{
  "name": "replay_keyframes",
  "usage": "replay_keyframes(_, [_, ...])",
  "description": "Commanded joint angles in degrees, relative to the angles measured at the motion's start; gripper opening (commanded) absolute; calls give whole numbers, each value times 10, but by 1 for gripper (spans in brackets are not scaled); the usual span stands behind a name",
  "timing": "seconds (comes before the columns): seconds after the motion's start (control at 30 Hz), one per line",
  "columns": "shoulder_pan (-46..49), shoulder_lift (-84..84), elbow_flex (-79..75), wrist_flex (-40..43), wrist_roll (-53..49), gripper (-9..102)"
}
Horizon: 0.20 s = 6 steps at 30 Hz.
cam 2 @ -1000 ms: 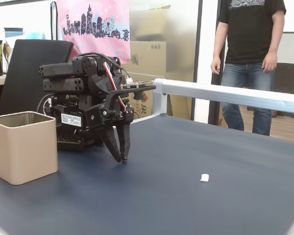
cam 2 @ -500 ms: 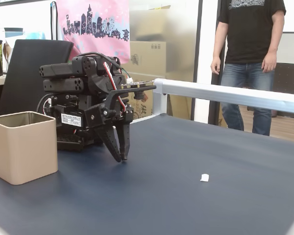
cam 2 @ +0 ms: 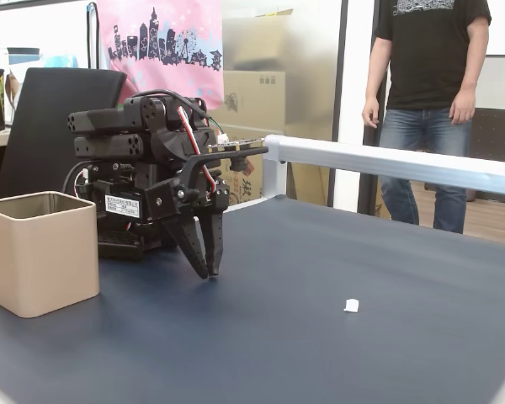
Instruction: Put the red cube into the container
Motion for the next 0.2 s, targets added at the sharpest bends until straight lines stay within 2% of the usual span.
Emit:
replay_keyframes(0.0, [7,45,9,5,-6,1])
replay_keyframes(0.17, [7,45,9,5,-6,1])
